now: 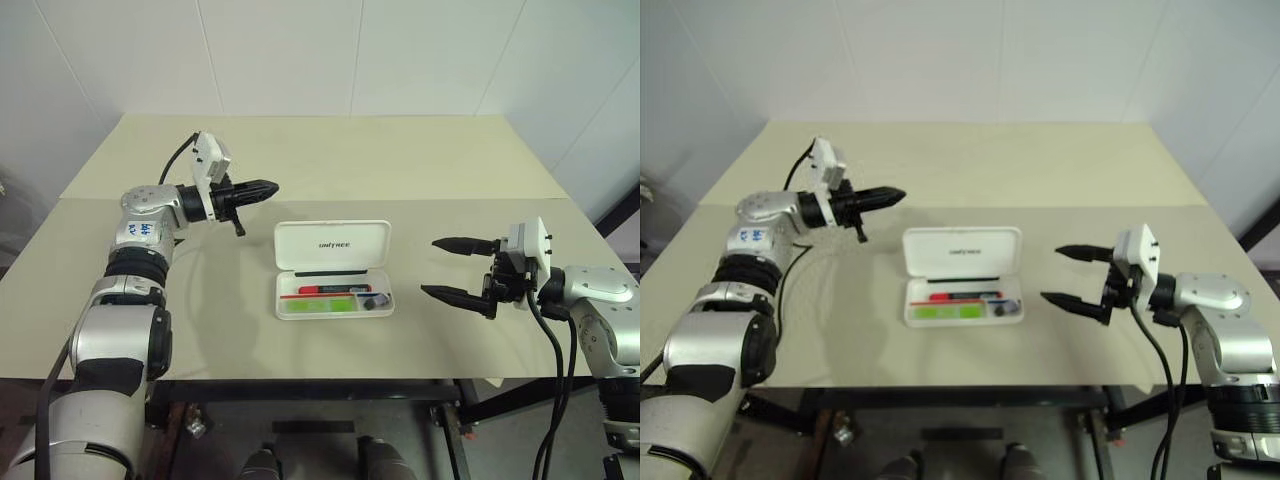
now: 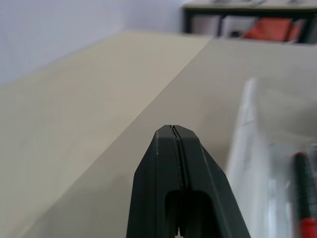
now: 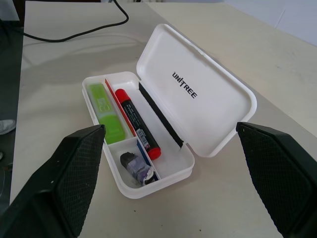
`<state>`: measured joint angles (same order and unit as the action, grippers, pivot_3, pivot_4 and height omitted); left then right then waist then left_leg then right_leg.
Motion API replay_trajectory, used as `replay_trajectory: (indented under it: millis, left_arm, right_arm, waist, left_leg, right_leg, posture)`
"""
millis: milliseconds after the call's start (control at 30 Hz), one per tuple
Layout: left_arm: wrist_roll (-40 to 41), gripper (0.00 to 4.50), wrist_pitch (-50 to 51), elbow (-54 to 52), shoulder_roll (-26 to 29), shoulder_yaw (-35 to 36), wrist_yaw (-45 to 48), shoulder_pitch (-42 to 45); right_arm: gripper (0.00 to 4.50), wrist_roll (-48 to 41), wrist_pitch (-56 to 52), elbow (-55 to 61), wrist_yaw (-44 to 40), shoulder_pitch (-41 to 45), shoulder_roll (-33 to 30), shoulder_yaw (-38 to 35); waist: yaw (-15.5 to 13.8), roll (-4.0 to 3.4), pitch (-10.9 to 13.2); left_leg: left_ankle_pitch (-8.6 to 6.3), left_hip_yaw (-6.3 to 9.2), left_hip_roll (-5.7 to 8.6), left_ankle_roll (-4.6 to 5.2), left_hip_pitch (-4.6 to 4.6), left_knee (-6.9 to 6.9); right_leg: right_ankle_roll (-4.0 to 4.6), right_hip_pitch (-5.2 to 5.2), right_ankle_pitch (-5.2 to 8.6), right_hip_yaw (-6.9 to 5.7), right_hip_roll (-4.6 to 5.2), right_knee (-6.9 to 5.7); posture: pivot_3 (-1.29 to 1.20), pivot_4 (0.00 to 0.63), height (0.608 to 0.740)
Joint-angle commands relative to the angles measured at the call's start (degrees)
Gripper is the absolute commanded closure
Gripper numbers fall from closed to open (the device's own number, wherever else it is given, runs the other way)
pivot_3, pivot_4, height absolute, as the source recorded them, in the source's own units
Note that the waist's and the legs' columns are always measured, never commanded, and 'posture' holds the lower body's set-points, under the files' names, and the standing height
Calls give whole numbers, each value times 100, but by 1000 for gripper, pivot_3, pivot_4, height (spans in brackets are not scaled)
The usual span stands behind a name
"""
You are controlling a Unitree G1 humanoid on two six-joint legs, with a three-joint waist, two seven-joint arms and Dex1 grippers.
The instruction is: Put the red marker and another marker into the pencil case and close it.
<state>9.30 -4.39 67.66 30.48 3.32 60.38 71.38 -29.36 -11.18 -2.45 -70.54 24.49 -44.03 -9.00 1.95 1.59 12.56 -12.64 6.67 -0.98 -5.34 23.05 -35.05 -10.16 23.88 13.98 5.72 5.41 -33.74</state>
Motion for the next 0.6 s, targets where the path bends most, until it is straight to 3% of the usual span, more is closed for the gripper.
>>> replay_trajectory:
  millis: [33, 200, 433, 600]
  left_arm:
    - [-336, 4483, -12, 324, 61, -30, -520, 257]
    - [-422, 4483, -88, 488, -19, 13, 132, 163]
    - [-428, 4483, 81, 654, -115, 166, 442, 180]
    - [-485, 4483, 159, 579, -159, 64, 1230, 238]
  right_arm:
    - [0, -35, 88, 138, 31, 40, 3, -98]
    - [0, -43, 126, -106, -134, 121, -15, -74]
    - [0, 20, 398, -1572, -1249, 892, -70, 106]
    - [0, 129, 849, -2330, -2022, 1541, -78, 234]
  waist:
    - [3, 0, 0]
    - [-8, 1, 0]
    - [26, 0, 0]
    - [61, -2, 2]
  left_leg:
    - [0, 0, 0, 0, 0, 0]
    - [-1, 0, 0, -1, 3, 1]
    - [-1, 0, 0, -1, -1, 0]
    - [0, 0, 1, -2, 2, 2]
  right_leg:
    - [-1, 0, 0, 0, 0, 0]
    - [-1, 2, 1, 0, -1, -1]
    - [-2, 1, 0, 0, -1, -6]
    - [-4, 2, 1, -1, 0, -6]
  posture:
    - [0, 150, 740]
    - [0, 150, 740]
    - [0, 150, 740]
    - [0, 150, 740]
